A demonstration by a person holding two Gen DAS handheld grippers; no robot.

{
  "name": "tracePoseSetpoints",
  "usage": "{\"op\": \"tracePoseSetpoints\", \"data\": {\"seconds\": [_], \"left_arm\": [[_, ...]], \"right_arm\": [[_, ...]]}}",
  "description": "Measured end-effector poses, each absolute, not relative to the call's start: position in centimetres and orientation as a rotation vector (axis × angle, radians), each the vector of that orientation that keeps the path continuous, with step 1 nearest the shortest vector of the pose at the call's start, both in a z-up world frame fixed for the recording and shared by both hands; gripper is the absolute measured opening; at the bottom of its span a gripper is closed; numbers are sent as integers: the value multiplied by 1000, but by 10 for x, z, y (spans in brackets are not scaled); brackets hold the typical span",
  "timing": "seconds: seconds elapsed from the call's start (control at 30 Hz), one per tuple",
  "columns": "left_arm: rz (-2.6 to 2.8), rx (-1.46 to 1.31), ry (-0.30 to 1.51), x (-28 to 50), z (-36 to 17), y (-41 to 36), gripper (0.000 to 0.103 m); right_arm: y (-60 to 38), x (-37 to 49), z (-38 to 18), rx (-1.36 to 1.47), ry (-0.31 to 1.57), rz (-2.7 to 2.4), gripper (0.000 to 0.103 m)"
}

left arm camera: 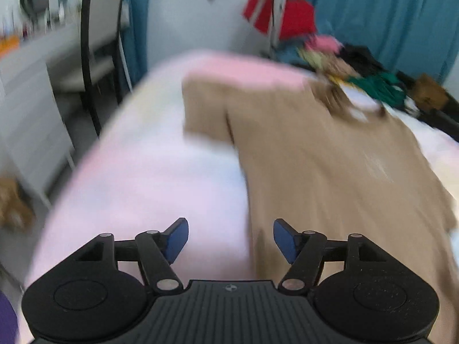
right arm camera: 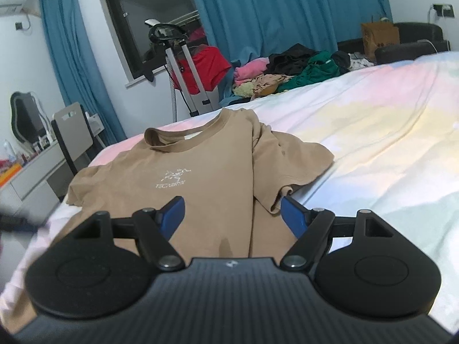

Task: Fold clothes

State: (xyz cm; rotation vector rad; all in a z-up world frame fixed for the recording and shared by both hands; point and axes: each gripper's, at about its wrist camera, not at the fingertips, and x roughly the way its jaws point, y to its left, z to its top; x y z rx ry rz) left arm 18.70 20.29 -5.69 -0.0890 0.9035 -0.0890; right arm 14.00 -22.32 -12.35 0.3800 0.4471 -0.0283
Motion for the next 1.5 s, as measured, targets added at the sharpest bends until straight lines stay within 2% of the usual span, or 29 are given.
{"op": "tracePoseSetpoints", "data": {"seconds": [0.13,0.37,0.4,0.47,0.5,0.53,0.83,0.9,0.97,1.03,1.17,1.23,1.37,1.5], "left_arm": [[-87,-76,977,119,-69,220,68],[-226,-228,1075,75,-75,256,65],[-240,-224,1075,71,-75,257,62],[-248,-225,1098,68,-76,259,41],[-254,-222,1112,66,-76,260,15],[-265,-212,1124,64,-74,260,5],[-183,-16,1132,56,-58,242,4],[-176,44,1071,52,-47,232,8],[-154,52,995,48,-32,225,19],[-138,16,915,42,-13,220,51],[-155,-18,763,37,21,193,66],[-147,-24,687,38,34,170,83],[-168,-69,586,50,49,114,84],[-191,-62,535,68,55,60,91]], "right_arm": [[-232,123,-118,415,442,-46,76],[-237,102,-108,388,428,-85,76],[-237,101,-108,387,428,-86,76],[-238,99,-107,385,428,-88,76],[-238,98,-107,383,429,-90,76],[-238,98,-108,376,429,-95,76],[-244,96,-109,401,420,-106,76],[-244,97,-109,403,417,-105,76],[-246,98,-109,414,420,-101,76],[-248,99,-110,430,422,-96,76],[-250,101,-110,459,416,-89,76],[-252,103,-110,467,415,-89,76],[-256,103,-110,476,410,-97,76],[-253,101,-106,404,395,-123,76]]}}
